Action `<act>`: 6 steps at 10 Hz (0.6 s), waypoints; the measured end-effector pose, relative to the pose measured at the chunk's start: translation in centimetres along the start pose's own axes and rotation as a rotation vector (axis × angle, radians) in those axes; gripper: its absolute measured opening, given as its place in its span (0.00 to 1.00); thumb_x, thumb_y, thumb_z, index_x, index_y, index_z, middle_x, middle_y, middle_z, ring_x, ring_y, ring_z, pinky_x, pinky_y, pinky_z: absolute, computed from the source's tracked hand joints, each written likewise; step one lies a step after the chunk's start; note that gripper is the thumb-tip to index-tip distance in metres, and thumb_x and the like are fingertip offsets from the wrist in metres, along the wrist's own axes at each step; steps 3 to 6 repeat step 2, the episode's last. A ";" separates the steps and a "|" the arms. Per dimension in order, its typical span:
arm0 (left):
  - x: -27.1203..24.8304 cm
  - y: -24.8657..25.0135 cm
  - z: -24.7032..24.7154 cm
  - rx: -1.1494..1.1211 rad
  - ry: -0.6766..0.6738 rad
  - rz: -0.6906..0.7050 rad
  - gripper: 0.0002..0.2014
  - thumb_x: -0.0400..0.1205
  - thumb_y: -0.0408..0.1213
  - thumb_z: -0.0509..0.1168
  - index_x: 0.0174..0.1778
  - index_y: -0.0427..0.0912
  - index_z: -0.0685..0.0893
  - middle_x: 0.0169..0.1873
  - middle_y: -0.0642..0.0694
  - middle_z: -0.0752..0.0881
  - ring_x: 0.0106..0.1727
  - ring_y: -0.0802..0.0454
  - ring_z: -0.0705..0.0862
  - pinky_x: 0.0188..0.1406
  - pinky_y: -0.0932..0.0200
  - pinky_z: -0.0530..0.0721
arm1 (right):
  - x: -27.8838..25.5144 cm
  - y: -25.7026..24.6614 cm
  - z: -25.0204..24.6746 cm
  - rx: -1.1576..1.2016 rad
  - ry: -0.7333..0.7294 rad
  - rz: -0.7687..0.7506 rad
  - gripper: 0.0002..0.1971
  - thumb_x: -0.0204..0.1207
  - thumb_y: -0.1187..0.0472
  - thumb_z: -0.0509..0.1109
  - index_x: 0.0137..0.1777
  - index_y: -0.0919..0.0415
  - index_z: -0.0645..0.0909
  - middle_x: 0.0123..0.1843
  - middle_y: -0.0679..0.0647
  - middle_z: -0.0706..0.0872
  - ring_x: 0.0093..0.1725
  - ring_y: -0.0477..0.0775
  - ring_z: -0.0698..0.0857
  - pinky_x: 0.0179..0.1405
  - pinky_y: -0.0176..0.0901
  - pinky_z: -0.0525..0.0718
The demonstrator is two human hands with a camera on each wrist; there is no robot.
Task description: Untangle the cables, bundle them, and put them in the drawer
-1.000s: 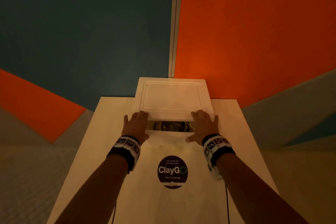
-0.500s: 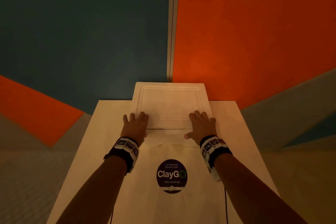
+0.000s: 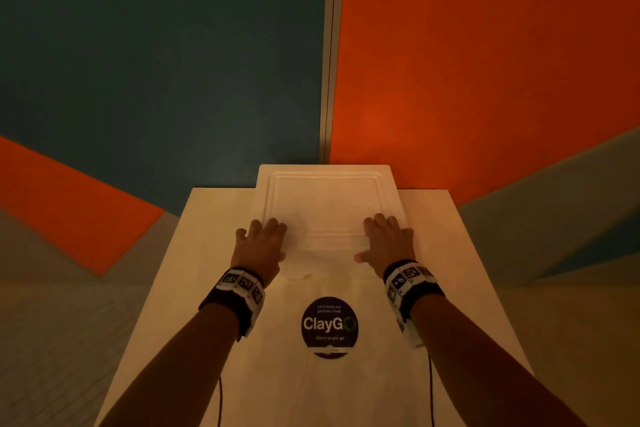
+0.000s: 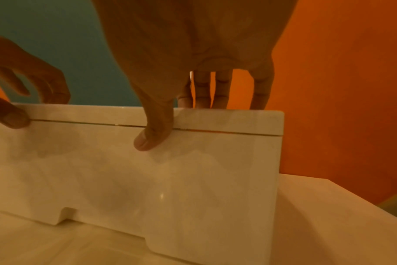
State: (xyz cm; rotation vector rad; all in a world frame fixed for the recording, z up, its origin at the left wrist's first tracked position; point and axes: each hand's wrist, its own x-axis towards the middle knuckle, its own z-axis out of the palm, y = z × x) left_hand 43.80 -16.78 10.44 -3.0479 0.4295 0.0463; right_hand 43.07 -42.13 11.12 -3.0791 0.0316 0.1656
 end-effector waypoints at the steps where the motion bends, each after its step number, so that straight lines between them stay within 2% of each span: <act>1: -0.7 -0.2 -0.6 -0.112 -0.014 0.003 0.31 0.77 0.44 0.69 0.75 0.51 0.65 0.74 0.49 0.69 0.72 0.43 0.70 0.68 0.41 0.71 | -0.6 -0.3 -0.7 0.006 -0.002 0.004 0.29 0.67 0.44 0.74 0.65 0.52 0.69 0.65 0.52 0.73 0.65 0.58 0.71 0.58 0.60 0.75; 2: -3.5 -0.2 -0.9 -0.247 0.080 -0.017 0.33 0.76 0.41 0.71 0.76 0.52 0.66 0.77 0.50 0.68 0.74 0.45 0.69 0.71 0.44 0.69 | -2.9 -0.3 -1.4 0.056 0.109 0.032 0.27 0.68 0.47 0.75 0.65 0.50 0.70 0.65 0.52 0.72 0.65 0.56 0.71 0.64 0.58 0.74; 6: -3.5 -0.2 -0.9 -0.247 0.080 -0.017 0.33 0.76 0.41 0.71 0.76 0.52 0.66 0.77 0.50 0.68 0.74 0.45 0.69 0.71 0.44 0.69 | -2.9 -0.3 -1.4 0.056 0.109 0.032 0.27 0.68 0.47 0.75 0.65 0.50 0.70 0.65 0.52 0.72 0.65 0.56 0.71 0.64 0.58 0.74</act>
